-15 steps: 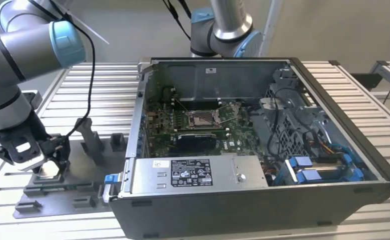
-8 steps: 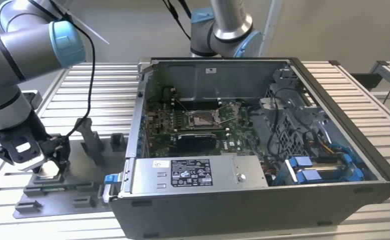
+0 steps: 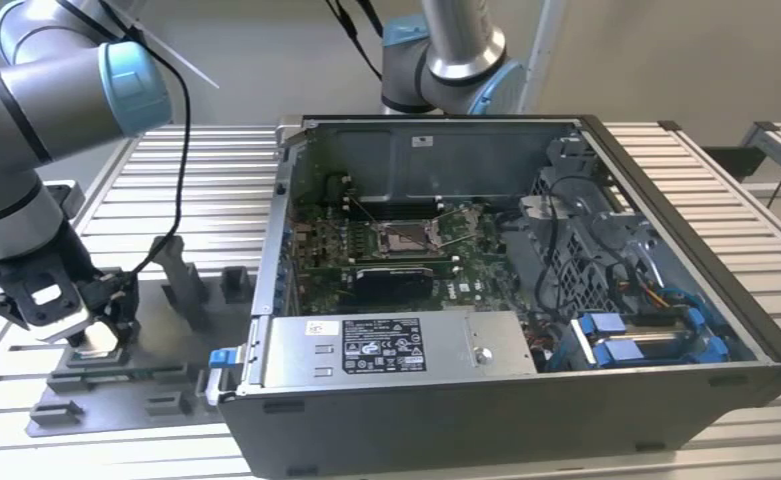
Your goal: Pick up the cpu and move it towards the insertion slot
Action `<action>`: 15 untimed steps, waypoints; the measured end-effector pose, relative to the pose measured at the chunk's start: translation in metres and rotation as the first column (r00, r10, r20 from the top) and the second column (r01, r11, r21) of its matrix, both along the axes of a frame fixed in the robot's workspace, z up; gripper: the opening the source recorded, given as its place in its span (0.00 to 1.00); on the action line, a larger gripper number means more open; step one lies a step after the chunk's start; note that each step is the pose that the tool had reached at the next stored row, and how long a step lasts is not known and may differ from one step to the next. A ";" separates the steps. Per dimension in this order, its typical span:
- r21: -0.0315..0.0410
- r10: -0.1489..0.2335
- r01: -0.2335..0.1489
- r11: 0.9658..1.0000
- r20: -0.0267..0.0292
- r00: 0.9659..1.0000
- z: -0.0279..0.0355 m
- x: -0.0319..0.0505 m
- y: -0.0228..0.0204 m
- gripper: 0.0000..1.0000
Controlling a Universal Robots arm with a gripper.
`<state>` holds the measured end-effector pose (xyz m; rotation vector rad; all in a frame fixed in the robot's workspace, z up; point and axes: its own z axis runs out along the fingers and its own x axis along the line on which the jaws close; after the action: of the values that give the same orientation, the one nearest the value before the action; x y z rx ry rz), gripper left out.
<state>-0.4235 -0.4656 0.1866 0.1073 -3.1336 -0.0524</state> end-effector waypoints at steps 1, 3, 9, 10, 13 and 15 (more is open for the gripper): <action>0.000 0.000 0.000 1.000 0.000 1.000 0.0000 0.0000 0.0000 0.00; 0.000 0.000 0.000 1.000 0.000 1.000 0.0000 0.0000 0.0000 0.00; 0.000 0.000 0.000 1.000 0.000 1.000 0.0044 0.0000 0.0000 0.00; 0.000 0.000 0.000 1.000 0.000 1.000 0.0063 0.0000 0.0000 0.00; 0.000 0.000 0.000 1.000 0.000 1.000 0.0130 0.0000 0.0000 0.00; 0.000 0.000 0.000 1.000 0.000 1.000 0.0178 0.0000 0.0000 0.00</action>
<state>-0.4235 -0.4655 0.2044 0.1072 -3.1336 -0.0524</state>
